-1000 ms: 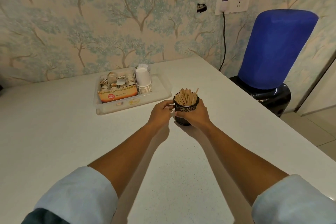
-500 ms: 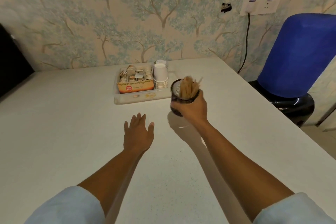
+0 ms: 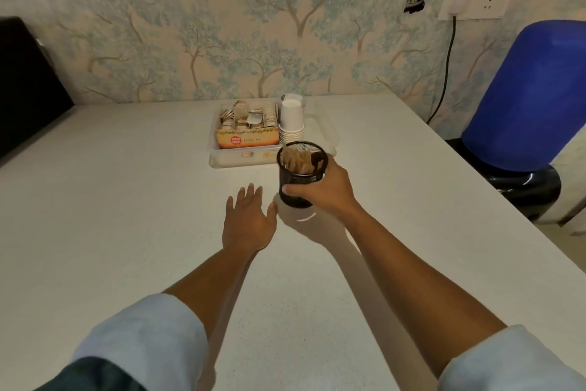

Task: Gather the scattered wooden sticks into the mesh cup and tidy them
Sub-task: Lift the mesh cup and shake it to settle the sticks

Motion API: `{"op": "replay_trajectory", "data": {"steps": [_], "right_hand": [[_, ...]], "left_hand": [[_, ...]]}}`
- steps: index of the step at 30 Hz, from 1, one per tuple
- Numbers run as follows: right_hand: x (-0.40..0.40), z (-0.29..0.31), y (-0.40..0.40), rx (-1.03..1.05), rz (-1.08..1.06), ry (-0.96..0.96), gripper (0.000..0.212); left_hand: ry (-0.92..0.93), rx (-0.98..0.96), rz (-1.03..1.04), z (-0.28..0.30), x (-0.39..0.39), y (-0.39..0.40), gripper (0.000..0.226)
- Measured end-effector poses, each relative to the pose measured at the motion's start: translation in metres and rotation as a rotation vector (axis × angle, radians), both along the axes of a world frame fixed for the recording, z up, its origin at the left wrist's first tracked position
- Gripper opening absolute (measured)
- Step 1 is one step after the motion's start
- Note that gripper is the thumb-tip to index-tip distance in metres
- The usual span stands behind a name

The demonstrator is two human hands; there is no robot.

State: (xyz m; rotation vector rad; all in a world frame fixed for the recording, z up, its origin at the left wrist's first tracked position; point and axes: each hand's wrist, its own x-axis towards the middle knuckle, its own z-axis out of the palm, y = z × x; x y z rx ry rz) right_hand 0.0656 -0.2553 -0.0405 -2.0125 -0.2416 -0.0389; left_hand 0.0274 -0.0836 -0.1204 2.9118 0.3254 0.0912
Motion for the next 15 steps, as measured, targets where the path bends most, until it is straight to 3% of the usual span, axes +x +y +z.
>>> {"op": "replay_trajectory", "data": {"steps": [15], "right_hand": [[-0.016,-0.002,0.014,0.108,-0.137,0.053,0.093]], "left_hand": [[0.008,0.009,-0.003,0.003,-0.002,0.000,0.065]]}}
